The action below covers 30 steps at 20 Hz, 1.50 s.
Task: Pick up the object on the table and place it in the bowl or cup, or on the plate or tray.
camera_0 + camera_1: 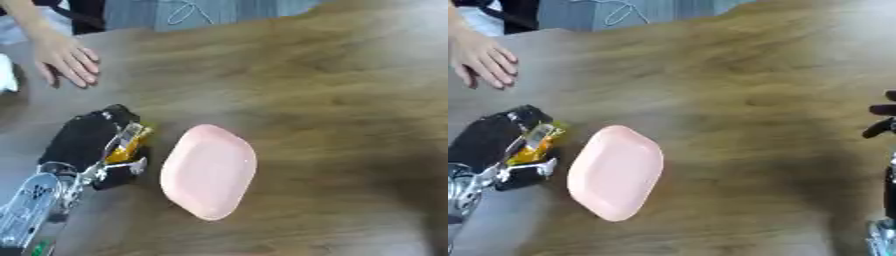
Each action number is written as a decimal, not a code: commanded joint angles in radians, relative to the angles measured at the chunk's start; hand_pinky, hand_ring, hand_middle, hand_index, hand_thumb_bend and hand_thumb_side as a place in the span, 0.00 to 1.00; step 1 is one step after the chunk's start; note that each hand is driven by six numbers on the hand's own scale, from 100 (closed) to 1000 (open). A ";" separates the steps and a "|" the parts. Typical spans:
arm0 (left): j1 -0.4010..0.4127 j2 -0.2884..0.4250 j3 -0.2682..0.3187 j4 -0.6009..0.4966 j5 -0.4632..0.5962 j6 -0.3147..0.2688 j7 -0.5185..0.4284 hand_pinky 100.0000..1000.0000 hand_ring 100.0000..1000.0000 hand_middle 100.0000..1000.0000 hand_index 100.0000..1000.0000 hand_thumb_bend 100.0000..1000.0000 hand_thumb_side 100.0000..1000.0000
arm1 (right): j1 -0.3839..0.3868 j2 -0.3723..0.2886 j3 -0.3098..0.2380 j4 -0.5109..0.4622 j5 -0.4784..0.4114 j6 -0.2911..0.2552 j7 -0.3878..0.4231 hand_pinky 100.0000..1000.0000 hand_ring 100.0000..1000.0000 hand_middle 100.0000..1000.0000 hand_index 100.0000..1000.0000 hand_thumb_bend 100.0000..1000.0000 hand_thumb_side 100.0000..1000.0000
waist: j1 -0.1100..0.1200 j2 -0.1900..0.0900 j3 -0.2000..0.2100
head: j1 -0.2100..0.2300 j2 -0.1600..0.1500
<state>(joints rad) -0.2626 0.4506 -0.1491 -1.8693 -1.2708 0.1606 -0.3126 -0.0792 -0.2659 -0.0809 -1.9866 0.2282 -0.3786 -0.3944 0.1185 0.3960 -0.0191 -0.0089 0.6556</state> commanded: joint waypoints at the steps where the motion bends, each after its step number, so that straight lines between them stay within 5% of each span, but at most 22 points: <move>1: 0.003 0.001 0.004 0.002 0.013 0.003 0.011 0.41 0.63 0.75 0.81 0.50 0.40 | -0.006 -0.011 -0.002 -0.013 0.001 0.000 0.004 0.28 0.53 0.61 0.81 0.00 0.69 | -0.002 -0.009 -0.001 | 0.000 -0.002; 14: 0.064 -0.089 0.019 0.011 0.054 0.041 0.041 0.38 0.60 0.75 0.79 0.42 0.42 | -0.009 -0.008 -0.005 -0.013 0.000 -0.003 0.004 0.28 0.53 0.62 0.81 0.00 0.70 | -0.013 -0.007 0.011 | -0.004 -0.006; 16: 0.065 -0.094 0.020 0.012 0.059 0.044 0.044 0.37 0.58 0.74 0.78 0.28 0.24 | -0.010 -0.009 -0.005 -0.013 -0.001 -0.004 0.003 0.28 0.53 0.62 0.81 0.00 0.70 | -0.016 -0.009 0.012 | -0.003 -0.006; 17: 0.065 -0.096 0.020 0.012 0.062 0.047 0.047 0.36 0.57 0.74 0.78 0.14 0.00 | -0.010 -0.009 -0.005 -0.013 -0.002 -0.004 0.003 0.28 0.53 0.62 0.81 0.00 0.70 | -0.017 -0.010 0.012 | -0.003 -0.007; 18: 0.065 -0.100 0.022 0.011 0.066 0.053 0.056 0.32 0.54 0.71 0.78 0.00 0.00 | -0.011 -0.008 -0.005 -0.013 -0.002 -0.004 0.003 0.28 0.53 0.62 0.81 0.00 0.70 | -0.018 -0.011 0.013 | -0.003 -0.007; 19: 0.065 -0.103 0.022 0.011 0.070 0.058 0.066 0.30 0.53 0.70 0.77 0.00 0.00 | -0.011 -0.008 -0.005 -0.013 -0.003 -0.004 0.003 0.28 0.53 0.62 0.81 0.00 0.70 | -0.019 -0.012 0.013 | -0.003 -0.008; 21: 0.064 -0.109 0.022 0.000 0.086 0.062 0.116 0.06 0.42 0.60 0.69 0.00 0.00 | -0.011 -0.008 -0.006 -0.013 -0.004 -0.004 0.003 0.28 0.53 0.62 0.81 0.00 0.70 | -0.021 -0.013 0.014 | -0.003 -0.008; 22: 0.063 -0.113 0.024 -0.010 0.099 0.062 0.158 0.00 0.30 0.47 0.55 0.00 0.00 | -0.011 -0.008 -0.006 -0.013 -0.004 -0.004 0.003 0.28 0.53 0.62 0.81 0.00 0.70 | -0.021 -0.014 0.015 | -0.003 -0.009; 25: 0.061 -0.122 0.018 -0.025 0.159 0.037 0.290 0.00 0.01 0.15 0.26 0.00 0.00 | -0.012 -0.007 -0.005 -0.013 -0.006 -0.005 0.004 0.28 0.53 0.62 0.81 0.00 0.70 | -0.023 -0.016 0.015 | -0.002 -0.009; 26: 0.060 -0.123 0.016 -0.028 0.184 0.022 0.333 0.00 0.00 0.06 0.19 0.00 0.00 | -0.012 -0.007 -0.005 -0.013 -0.007 -0.004 0.004 0.28 0.53 0.62 0.81 0.00 0.70 | -0.023 -0.017 0.014 | -0.002 -0.009; 30: 0.055 -0.119 0.015 -0.021 0.259 -0.026 0.462 0.00 0.00 0.03 0.16 0.01 0.00 | -0.011 -0.007 -0.005 -0.013 -0.009 -0.004 0.006 0.28 0.53 0.62 0.81 0.00 0.70 | -0.023 -0.020 0.014 | -0.002 -0.008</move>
<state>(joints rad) -0.2025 0.3229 -0.1363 -1.8778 -1.0364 0.1460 0.1106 -0.0877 -0.2656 -0.0812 -1.9866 0.2209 -0.3816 -0.3914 0.1004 0.3986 -0.0046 -0.0092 0.6544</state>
